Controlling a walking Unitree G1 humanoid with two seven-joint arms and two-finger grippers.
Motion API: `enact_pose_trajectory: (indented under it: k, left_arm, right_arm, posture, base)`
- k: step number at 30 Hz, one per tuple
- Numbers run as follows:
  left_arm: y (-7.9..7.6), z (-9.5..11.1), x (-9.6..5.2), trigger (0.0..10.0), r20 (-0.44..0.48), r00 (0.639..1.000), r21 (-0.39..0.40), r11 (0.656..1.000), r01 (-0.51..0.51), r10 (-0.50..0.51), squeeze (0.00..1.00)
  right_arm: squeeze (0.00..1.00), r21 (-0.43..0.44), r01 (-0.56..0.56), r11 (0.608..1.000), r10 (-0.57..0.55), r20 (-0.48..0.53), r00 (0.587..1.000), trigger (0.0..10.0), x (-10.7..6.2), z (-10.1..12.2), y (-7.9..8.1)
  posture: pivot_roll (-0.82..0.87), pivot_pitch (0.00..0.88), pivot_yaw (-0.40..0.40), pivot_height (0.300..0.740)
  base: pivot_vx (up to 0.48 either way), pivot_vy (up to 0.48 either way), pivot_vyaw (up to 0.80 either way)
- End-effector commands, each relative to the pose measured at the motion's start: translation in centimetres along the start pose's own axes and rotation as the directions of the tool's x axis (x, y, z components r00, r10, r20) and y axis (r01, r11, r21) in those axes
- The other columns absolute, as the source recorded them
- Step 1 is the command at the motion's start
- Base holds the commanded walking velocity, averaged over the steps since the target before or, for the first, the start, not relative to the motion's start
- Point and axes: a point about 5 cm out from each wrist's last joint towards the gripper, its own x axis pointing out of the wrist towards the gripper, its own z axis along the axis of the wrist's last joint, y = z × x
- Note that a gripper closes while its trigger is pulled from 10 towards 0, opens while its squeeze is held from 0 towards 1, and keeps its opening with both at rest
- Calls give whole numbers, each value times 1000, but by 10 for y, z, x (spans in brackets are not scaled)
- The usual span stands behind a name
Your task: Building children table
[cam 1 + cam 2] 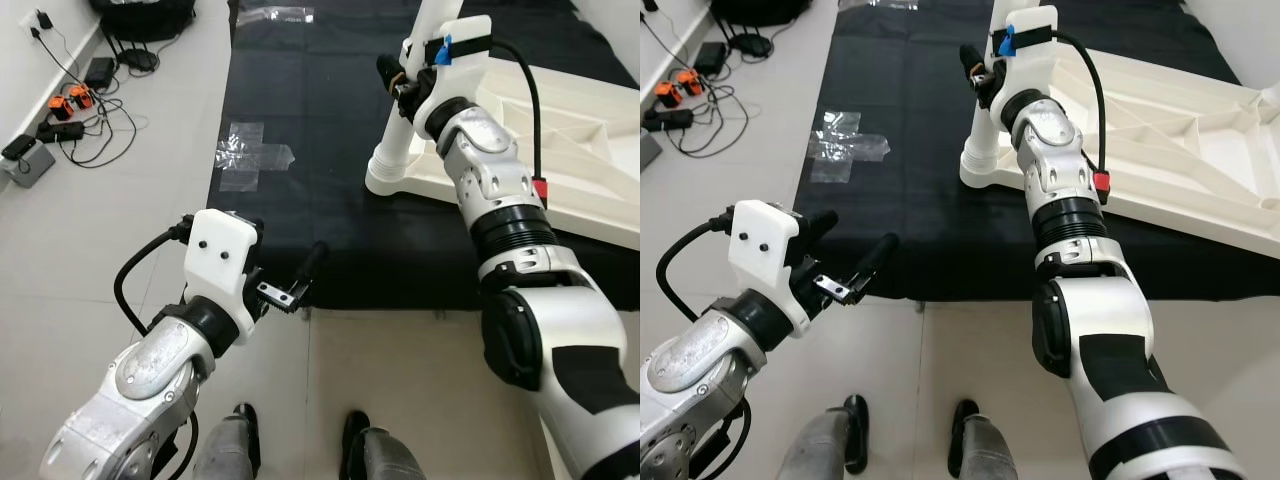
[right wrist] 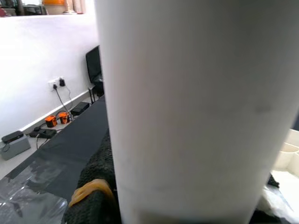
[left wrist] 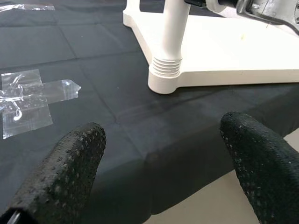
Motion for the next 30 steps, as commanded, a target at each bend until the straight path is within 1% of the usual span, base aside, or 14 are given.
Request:
enact_pose_trajectory:
  k: [1, 4, 6, 8, 11, 13, 15, 16, 18, 19, 25, 26, 28, 30]
  left_arm:
    - [-1, -1, -1, 10000, -5, 1000, 3, 1000, 5, -5, 0]
    - [-1, -1, -1, 10000, -5, 1000, 3, 1000, 4, -4, 0]
    - [-1, -1, -1, 10000, -3, 1000, 3, 1000, 4, -4, 0]
    - [-1, -1, -1, 10000, -3, 1000, 3, 1000, 4, -4, 0]
    - [-1, 0, 0, 10000, 0, 1000, 5, 1000, 3, -3, 0]
    - [-1, 0, 0, 10000, 1, 1000, 6, 1000, 3, -3, 0]
    - [0, 0, 0, 10000, 1, 1000, 7, 1000, 2, -2, 0]
    - [0, 0, 0, 10000, 1, 1000, 7, 1000, 2, -2, 0]
    - [0, 0, 0, 10000, 1, 1000, 7, 1000, 3, -3, 0]
    - [0, 0, 0, 10000, 1, 1000, 6, 1000, 2, -2, 0]
    - [0, 0, 1, 10000, 3, 1000, 8, 1000, 2, -2, 0]
    - [0, 0, 1, 10000, 3, 1000, 9, 1000, 2, -2, 0]
    - [0, 0, 1, 10000, 3, 1000, 9, 1000, 2, -2, 0]
    - [0, 0, 1, 10000, 4, 1000, 8, 1000, 0, 0, 0]
  right_arm:
    - [0, 35, 128, 991, -118, -206, 972, 10000, -13, -51, -8]
    - [0, 53, 160, 986, -146, -210, 967, 10000, -12, -52, -7]
    - [0, 81, 249, 965, -226, -218, 949, 10000, -12, -53, -7]
    - [0, 81, 249, 965, -226, -218, 949, 10000, -12, -53, -7]
    - [0, 108, 355, 929, -326, -219, 920, 10000, -13, -53, -7]
    - [0, 103, 372, 923, -344, -214, 914, 10000, -12, -53, -6]
    - [0, 110, 431, 895, -404, -204, 892, 10000, -12, -51, -4]
    - [0, 110, 431, 895, -404, -204, 892, 10000, -12, -51, -4]
    - [0, 120, 476, 871, -449, -201, 871, 10000, -12, -50, -1]
    - [0, 91, 509, 856, -486, -194, 852, 10000, -13, -49, -1]
    - [0, 96, 572, 814, -550, -185, 814, 10000, -13, -47, 3]
    - [0, 88, 597, 797, -576, -186, 796, 10000, -13, -46, 7]
    - [0, 88, 597, 797, -576, -186, 796, 10000, -13, -46, 7]
    - [0, 68, 652, 756, -627, -215, 749, 10000, -12, -48, 18]
  posture:
    - [124, 311, -58, 740]
    - [124, 311, -58, 740]
    - [122, 315, -58, 740]
    - [122, 315, -58, 740]
    - [124, 319, -60, 740]
    - [124, 319, -60, 740]
    - [124, 319, -60, 740]
    - [124, 319, -60, 740]
    - [123, 319, -60, 740]
    - [123, 319, -60, 740]
    - [122, 319, -60, 740]
    - [123, 320, -62, 740]
    - [123, 320, -62, 740]
    - [122, 321, -64, 740]
  base:
    - [0, 0, 0]
    - [0, 0, 0]
    - [0, 0, 0]
    - [0, 0, 0]
    - [0, 0, 0]
    - [0, 0, 0]
    - [0, 0, 0]
    - [0, 0, 0]
    - [0, 0, 0]
    - [0, 0, 0]
    - [0, 0, 0]
    - [0, 0, 0]
    - [0, 0, 0]
    - [0, 0, 0]
